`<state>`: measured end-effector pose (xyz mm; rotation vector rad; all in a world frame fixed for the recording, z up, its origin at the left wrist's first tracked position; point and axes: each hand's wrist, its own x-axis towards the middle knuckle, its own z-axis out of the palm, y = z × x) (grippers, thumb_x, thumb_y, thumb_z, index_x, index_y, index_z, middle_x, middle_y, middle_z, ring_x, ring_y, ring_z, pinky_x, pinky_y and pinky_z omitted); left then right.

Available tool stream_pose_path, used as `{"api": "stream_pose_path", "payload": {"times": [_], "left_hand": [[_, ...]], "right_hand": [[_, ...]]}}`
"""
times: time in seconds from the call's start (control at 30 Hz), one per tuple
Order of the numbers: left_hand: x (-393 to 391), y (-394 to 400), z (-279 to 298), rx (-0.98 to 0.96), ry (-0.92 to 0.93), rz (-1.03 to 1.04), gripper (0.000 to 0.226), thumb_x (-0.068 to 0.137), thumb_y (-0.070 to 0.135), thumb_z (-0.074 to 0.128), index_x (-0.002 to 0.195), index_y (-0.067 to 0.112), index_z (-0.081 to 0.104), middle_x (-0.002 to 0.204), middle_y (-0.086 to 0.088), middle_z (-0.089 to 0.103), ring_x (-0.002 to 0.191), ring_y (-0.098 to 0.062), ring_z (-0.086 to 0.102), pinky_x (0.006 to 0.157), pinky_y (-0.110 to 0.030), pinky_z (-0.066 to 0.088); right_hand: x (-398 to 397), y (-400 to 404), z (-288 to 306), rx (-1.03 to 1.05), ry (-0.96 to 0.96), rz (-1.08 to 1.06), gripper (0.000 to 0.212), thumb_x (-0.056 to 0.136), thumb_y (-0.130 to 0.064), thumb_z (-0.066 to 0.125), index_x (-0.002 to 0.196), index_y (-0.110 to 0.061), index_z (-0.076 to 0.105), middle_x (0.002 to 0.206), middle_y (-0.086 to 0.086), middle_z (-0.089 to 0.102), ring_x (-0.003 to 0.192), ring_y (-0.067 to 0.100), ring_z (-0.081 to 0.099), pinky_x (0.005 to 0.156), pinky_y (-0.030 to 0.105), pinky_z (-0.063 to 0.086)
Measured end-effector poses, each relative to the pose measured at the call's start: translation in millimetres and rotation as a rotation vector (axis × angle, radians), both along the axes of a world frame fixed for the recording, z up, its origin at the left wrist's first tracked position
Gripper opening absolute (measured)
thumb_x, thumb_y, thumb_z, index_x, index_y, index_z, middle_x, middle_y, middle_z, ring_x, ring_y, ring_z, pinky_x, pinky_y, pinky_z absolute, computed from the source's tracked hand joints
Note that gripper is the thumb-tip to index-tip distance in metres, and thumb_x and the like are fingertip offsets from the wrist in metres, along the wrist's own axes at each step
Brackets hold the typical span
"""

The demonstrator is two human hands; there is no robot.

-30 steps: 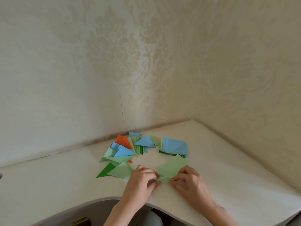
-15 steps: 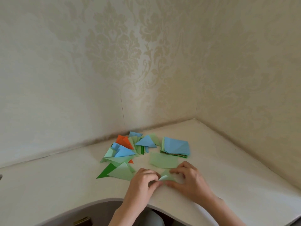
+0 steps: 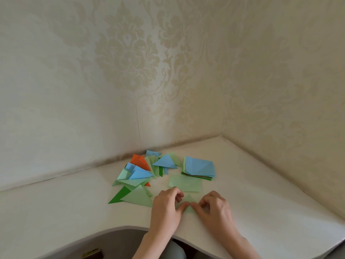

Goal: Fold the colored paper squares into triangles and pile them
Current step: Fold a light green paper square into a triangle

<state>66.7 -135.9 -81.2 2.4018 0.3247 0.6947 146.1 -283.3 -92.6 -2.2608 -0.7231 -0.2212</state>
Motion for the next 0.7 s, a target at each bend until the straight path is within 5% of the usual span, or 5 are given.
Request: {"api": "stream_pose_path", "payload": {"times": [0.13, 0.4, 0.7], "left_hand": [[1, 1, 2, -0.103, 0.011, 0.019, 0.021, 0.077, 0.027, 0.077, 0.082, 0.028, 0.058, 0.073, 0.015, 0.057, 0.075, -0.002, 0.051, 0.068, -0.014, 0.040], [-7, 13, -1, -0.181, 0.013, -0.020, 0.017, 0.078, 0.004, 0.074, 0.081, 0.019, 0.067, 0.078, 0.011, 0.062, 0.076, 0.000, 0.058, 0.066, -0.009, 0.043], [-14, 9, 4, 0.024, 0.000, -0.013, 0.019, 0.085, -0.001, 0.062, 0.090, 0.016, 0.069, 0.085, 0.010, 0.065, 0.080, -0.004, 0.059, 0.073, -0.013, 0.045]], "right_hand": [[0, -1, -1, 0.030, 0.008, 0.001, 0.034, 0.065, -0.038, 0.081, 0.065, -0.034, 0.047, 0.072, -0.012, 0.048, 0.061, 0.006, 0.051, 0.061, 0.022, 0.043], [5, -11, 5, 0.048, 0.073, 0.104, 0.029, 0.071, -0.017, 0.081, 0.074, -0.026, 0.054, 0.078, -0.006, 0.047, 0.077, -0.003, 0.049, 0.065, 0.006, 0.036], [1, -12, 2, 0.089, 0.080, 0.117, 0.034, 0.073, -0.009, 0.079, 0.069, -0.030, 0.053, 0.080, -0.004, 0.050, 0.074, 0.009, 0.051, 0.063, 0.009, 0.038]]}}
